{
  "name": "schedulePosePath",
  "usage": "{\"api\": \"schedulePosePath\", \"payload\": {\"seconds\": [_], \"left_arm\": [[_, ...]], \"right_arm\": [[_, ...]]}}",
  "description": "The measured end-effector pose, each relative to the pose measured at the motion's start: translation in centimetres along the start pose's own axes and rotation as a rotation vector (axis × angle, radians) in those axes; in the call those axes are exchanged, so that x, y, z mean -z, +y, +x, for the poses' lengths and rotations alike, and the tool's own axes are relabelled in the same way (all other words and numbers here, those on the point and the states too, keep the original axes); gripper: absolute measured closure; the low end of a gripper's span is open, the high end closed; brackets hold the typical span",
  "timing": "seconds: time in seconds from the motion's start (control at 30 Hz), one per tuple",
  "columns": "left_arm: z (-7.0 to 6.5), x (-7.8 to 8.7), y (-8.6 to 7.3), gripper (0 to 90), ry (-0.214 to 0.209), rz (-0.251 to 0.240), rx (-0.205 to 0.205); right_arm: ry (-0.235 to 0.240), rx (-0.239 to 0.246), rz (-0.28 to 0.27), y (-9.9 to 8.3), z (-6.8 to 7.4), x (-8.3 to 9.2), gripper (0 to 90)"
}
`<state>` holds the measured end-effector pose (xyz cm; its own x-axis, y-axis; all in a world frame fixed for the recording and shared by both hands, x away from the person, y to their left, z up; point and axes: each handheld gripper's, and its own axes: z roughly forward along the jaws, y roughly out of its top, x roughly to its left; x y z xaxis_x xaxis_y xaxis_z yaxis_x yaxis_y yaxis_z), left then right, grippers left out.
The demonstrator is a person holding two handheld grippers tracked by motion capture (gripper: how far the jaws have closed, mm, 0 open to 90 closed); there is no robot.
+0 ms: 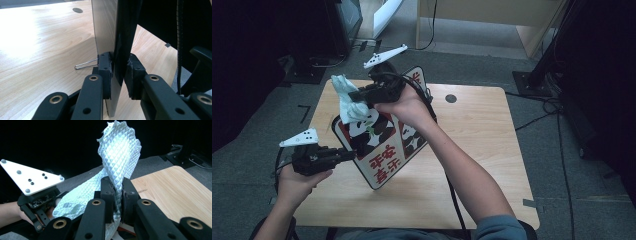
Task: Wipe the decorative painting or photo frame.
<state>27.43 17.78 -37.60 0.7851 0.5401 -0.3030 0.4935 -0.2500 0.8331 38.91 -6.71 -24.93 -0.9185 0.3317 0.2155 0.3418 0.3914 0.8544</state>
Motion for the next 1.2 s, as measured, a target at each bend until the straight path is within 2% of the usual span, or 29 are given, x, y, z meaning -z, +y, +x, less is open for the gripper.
{"api": "schedulePosePath", "payload": {"seconds": [0.43, 1.2], "left_arm": [[0.0, 0.0, 0.0, 77.8, 0.000, 0.001, 0.003], [0.0, 0.0, 0.0, 78.7, 0.005, 0.001, 0.007]], "right_arm": [[-0.019, -0.027, -0.024, -0.4, -1.7, 1.1, 83.0], [-0.061, -0.045, -0.046, -1.1, -3.2, 2.6, 82.6]]}}
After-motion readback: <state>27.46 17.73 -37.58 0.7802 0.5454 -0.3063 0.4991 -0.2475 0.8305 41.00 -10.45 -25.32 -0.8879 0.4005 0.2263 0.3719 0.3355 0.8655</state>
